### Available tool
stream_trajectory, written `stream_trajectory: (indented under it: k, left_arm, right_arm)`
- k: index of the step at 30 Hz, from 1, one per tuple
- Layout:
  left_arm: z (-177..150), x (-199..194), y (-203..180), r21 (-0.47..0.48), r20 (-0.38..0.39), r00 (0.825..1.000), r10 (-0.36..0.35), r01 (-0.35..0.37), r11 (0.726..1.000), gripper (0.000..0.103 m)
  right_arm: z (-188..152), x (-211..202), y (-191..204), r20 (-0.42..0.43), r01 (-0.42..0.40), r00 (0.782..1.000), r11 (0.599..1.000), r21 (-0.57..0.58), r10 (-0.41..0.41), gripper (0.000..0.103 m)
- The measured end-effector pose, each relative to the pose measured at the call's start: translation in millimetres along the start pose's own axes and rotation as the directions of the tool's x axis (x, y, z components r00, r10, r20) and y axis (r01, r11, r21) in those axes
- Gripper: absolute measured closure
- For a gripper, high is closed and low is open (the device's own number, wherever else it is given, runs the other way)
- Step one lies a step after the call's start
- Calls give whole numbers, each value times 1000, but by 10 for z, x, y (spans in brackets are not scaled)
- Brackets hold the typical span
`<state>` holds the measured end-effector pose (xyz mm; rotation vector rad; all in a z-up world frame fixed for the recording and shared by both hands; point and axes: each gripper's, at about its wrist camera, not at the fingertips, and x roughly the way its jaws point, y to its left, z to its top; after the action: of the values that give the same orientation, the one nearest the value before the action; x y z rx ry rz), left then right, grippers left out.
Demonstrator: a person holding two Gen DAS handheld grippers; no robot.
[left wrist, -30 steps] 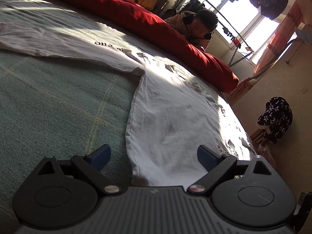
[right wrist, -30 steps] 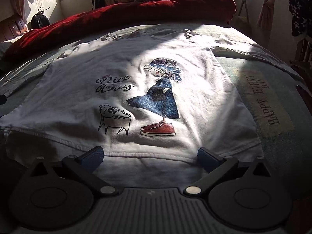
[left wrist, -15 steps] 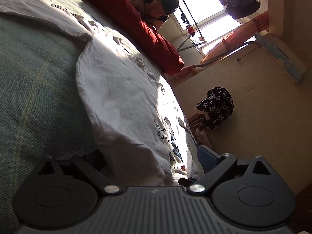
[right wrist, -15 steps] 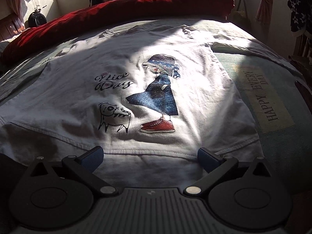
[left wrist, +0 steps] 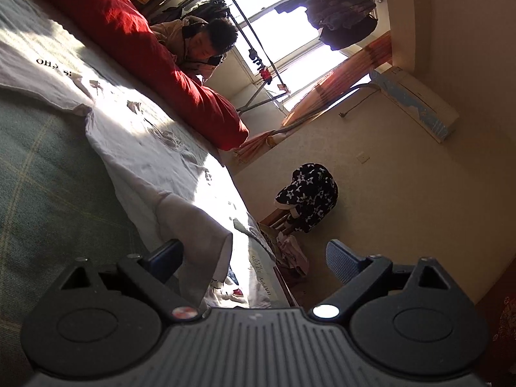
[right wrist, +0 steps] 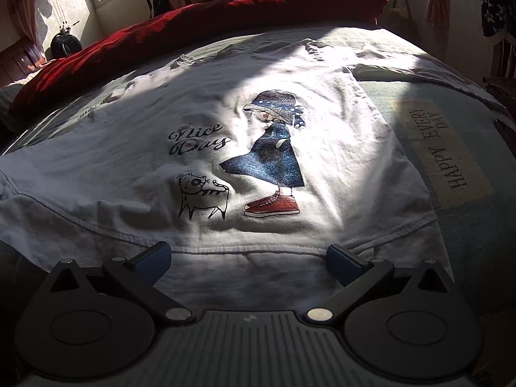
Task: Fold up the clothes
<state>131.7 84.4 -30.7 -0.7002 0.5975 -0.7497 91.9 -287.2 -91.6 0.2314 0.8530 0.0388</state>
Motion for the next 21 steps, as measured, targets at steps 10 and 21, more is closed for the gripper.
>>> stream_trajectory:
  k: [10, 21]
  left_arm:
    - [-5, -32, -408, 161, 5, 996, 84, -84, 983, 6]
    - [-773, 855, -452, 460, -204, 905, 374, -249, 853, 6]
  right_arm:
    - [12, -57, -1, 10, -61, 998, 998, 34, 61, 0]
    - [1, -344, -31, 38, -191, 981, 982, -1, 191, 0]
